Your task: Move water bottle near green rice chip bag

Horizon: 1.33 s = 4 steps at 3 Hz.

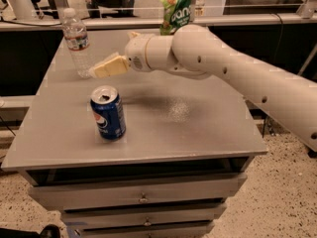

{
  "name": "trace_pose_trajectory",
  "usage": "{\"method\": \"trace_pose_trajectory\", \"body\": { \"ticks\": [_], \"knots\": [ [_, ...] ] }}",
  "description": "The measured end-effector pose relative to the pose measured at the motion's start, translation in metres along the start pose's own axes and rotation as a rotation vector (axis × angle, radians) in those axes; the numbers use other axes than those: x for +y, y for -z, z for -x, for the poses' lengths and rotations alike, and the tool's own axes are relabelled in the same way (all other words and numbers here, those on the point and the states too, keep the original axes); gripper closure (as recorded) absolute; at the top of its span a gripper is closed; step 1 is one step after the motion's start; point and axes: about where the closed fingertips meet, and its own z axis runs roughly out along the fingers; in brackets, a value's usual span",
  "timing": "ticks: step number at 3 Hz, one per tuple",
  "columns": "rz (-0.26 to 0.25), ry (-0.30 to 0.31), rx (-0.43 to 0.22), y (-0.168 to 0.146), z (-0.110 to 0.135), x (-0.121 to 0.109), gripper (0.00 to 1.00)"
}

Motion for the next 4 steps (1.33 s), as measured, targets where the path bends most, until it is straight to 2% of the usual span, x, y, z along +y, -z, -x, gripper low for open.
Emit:
{"method": "trace_pose_trajectory", "body": {
  "ticks": [2, 3, 4],
  "knots": [
    [0.052, -0.063, -0.094, -0.079, 0.0, -0.001, 0.0],
    [0.075, -0.08, -0.108, -0.1, 0.0, 0.005, 0.18],
    [0.082, -0.098, -0.1, -0.102, -0.003, 0.009, 0.41]
  ]
}}
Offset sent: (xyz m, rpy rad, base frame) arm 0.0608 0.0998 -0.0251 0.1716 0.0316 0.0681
